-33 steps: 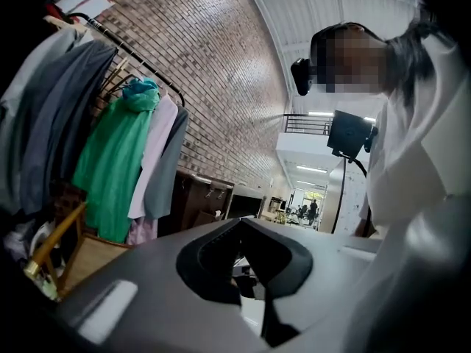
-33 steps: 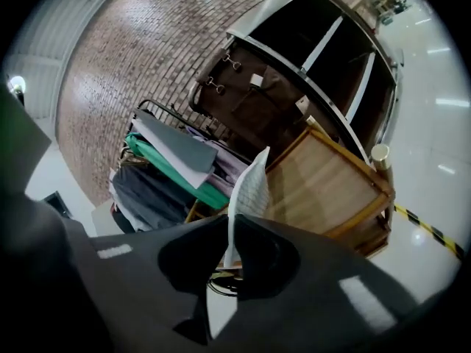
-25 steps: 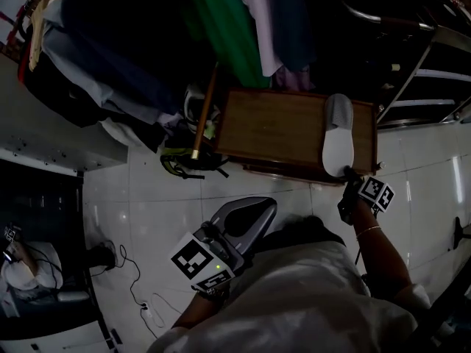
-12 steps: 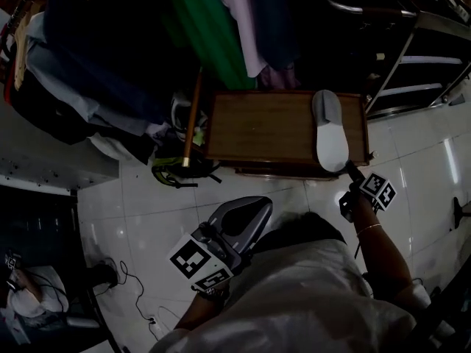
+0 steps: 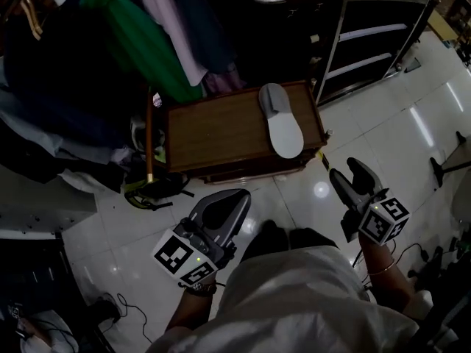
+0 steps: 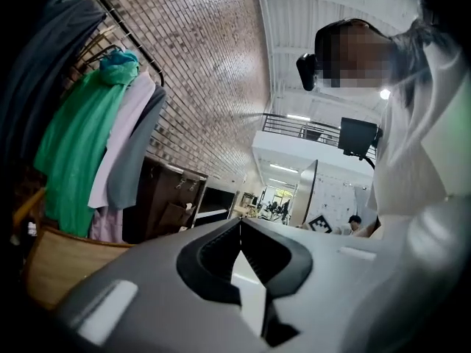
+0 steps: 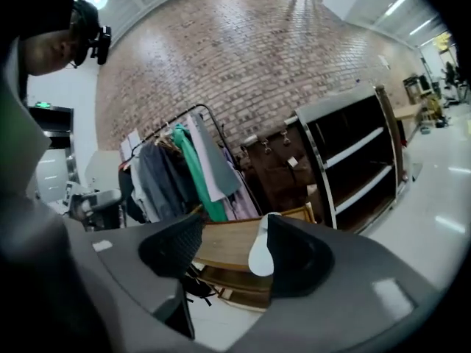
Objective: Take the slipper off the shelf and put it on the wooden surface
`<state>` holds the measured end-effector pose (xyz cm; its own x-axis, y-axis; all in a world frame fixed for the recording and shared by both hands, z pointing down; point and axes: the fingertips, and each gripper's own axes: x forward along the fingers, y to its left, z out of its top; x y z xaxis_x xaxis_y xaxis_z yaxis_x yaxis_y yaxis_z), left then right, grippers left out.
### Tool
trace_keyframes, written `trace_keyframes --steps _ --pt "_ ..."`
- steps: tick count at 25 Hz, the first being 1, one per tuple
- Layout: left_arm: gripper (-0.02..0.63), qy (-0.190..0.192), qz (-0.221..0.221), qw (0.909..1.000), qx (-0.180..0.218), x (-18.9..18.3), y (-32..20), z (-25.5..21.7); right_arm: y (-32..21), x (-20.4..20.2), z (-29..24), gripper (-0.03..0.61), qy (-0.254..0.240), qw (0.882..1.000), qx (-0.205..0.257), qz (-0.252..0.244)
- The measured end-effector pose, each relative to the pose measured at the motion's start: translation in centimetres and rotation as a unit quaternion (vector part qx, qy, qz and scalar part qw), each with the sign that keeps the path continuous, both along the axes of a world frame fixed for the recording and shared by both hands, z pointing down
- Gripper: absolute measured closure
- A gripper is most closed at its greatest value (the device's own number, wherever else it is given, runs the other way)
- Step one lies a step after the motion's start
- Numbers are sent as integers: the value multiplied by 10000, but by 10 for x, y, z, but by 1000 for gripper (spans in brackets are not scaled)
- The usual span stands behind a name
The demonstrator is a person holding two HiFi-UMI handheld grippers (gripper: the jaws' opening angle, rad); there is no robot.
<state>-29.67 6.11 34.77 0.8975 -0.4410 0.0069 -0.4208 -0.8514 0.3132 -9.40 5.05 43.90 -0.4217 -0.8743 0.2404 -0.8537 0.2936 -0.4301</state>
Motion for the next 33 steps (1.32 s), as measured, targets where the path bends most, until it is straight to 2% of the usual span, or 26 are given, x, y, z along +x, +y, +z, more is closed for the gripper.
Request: trace_keyframes --steps 4,7,11,15,19,25,29,33 --pt "614 -145 124 9996 184 32 25 -13 35 0 -57 311 176 9969 689 -349" --pt "614 -94 54 9999 114 56 44 -18 54 -2 -86 326 309 9905 1070 -807" --pt "614 -103 87 9999 -23 94 83 -20 88 6 -106 345 486 9821 1329 -1239" --pt "614 -87 -77 9999 29 111 118 -24 113 2 -114 347 502 9716 1524 -1741" --pt "614 -139 -408 9991 29 106 137 -11 123 -2 -116 347 408 9663 1646 -1936" --pt "614 -162 -553 9983 73 76 135 -23 134 7 -133 347 408 9730 1620 -1592" --pt "614 -259 -337 9987 278 74 124 -45 138 -2 -145 347 287 9696 1751 -1686" --pt "614 -397 -164 9987 268 71 134 -43 146 -27 -146 347 315 9661 1796 -1829"
